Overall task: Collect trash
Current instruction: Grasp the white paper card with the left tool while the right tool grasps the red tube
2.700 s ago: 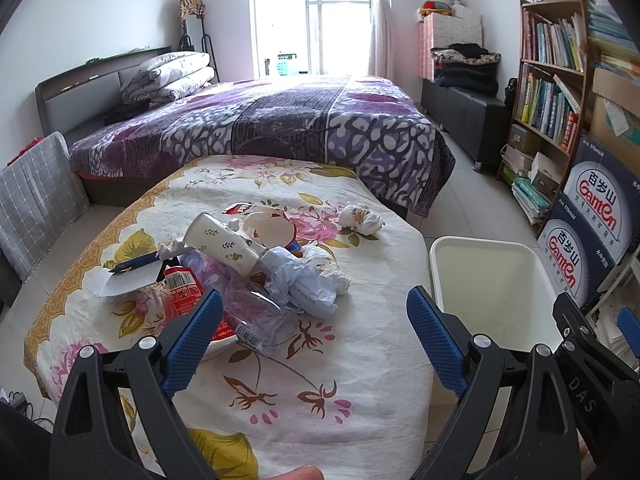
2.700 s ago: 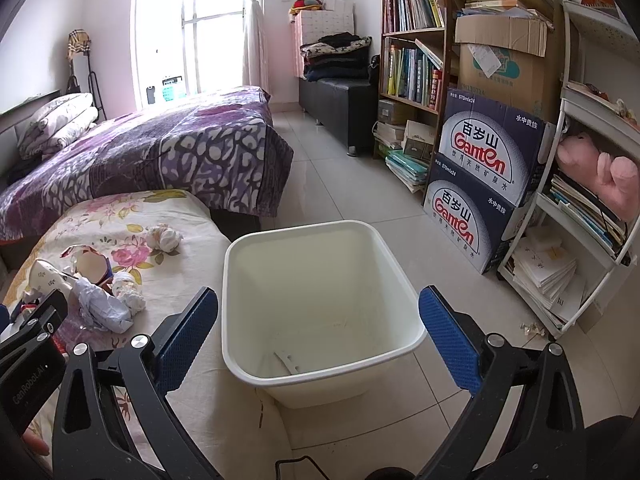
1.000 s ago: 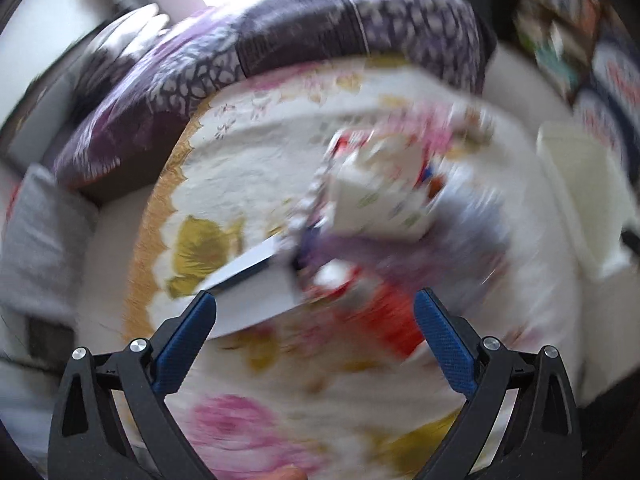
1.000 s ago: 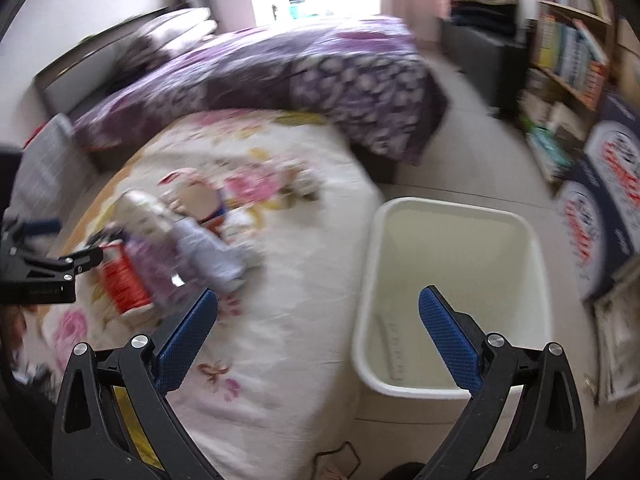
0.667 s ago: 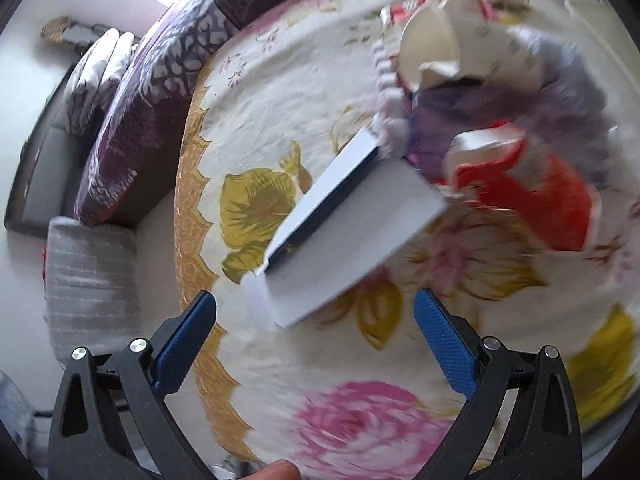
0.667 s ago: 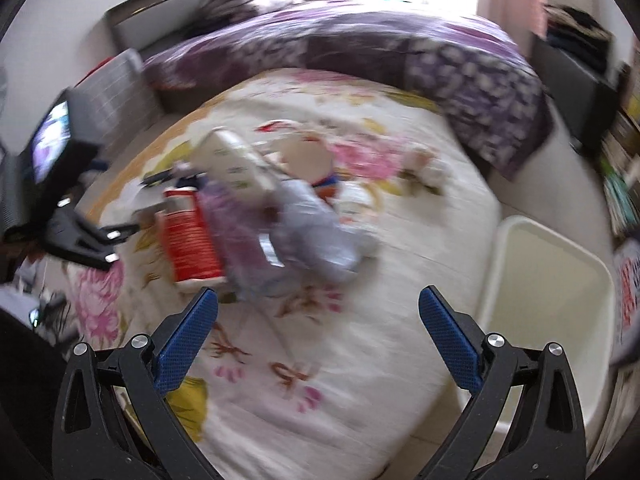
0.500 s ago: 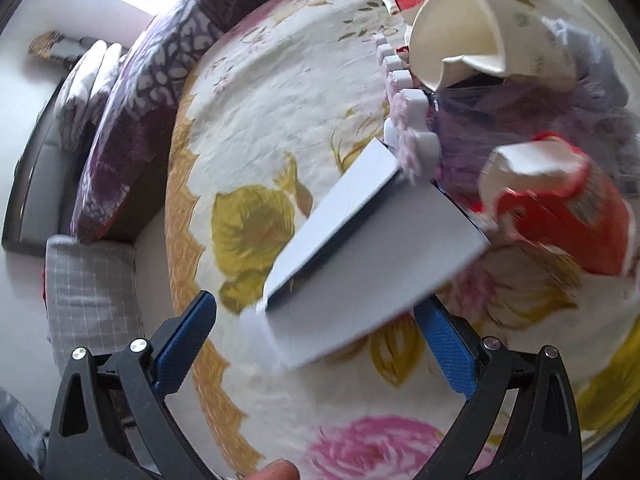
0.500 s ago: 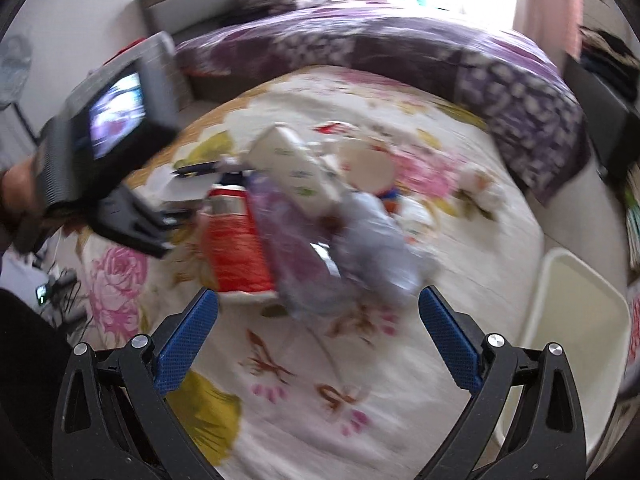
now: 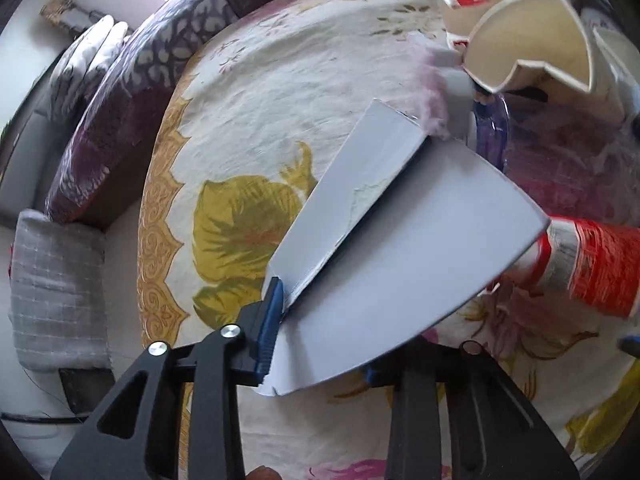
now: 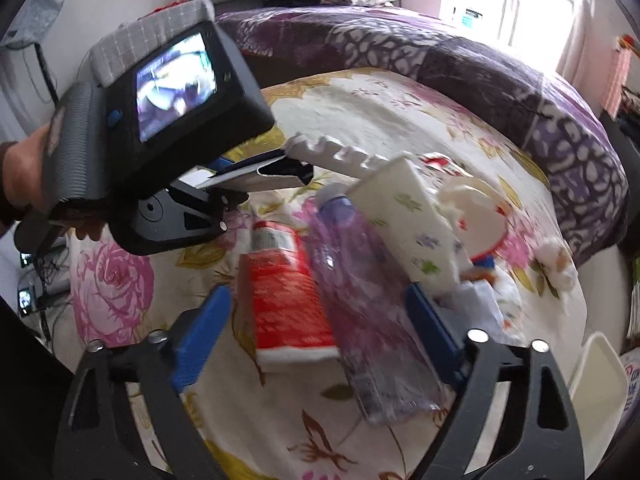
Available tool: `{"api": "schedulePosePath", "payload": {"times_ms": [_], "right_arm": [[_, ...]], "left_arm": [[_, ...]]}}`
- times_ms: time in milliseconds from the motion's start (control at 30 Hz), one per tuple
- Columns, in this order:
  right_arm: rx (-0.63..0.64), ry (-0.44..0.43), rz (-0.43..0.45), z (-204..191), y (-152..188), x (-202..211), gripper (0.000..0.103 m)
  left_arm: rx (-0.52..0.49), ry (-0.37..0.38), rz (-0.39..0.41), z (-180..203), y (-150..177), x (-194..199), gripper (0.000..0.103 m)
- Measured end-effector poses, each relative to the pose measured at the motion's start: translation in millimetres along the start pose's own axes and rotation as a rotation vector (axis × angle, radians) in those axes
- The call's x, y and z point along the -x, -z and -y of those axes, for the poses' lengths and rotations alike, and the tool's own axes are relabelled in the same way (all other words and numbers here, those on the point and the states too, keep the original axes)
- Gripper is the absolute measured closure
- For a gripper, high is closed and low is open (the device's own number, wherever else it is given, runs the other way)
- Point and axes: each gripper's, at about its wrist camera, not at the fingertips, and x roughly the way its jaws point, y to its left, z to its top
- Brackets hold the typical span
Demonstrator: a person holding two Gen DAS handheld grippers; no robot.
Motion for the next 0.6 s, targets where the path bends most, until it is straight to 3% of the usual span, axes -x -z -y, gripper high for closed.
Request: {"api": "schedulePosePath", "payload": {"times_ms": [167, 233, 367, 433, 467, 600], "right_arm": [[0.013, -0.022, 0.003, -14, -4, -3, 0.027], [0.018, -0.036, -0.018, -18, -6, -7, 0.035], [0.027, -0.033, -0.066, -25, -7, -19, 0.037], [0.031, -0.018, -0.087, -28, -6, -26, 0.049], [0.04, -0.004, -0.104, -30, -6, -31, 0.064], [-0.012, -0.012, -0.093, -23, -7, -25, 0.071]], "left_arm": [[0.119, 0.048, 0.023, -21, 5, 13, 0.078], [0.164, 0.055, 0.023, -27, 8, 16, 0.079], [0.251, 0.077, 0.025, -43, 12, 23, 0.079], [0.288, 0.086, 0.037, -48, 14, 29, 0.079], [0.308, 0.089, 0.044, -51, 14, 33, 0.079], [0.384, 0.109, 0.075, -60, 18, 49, 0.079]]}}
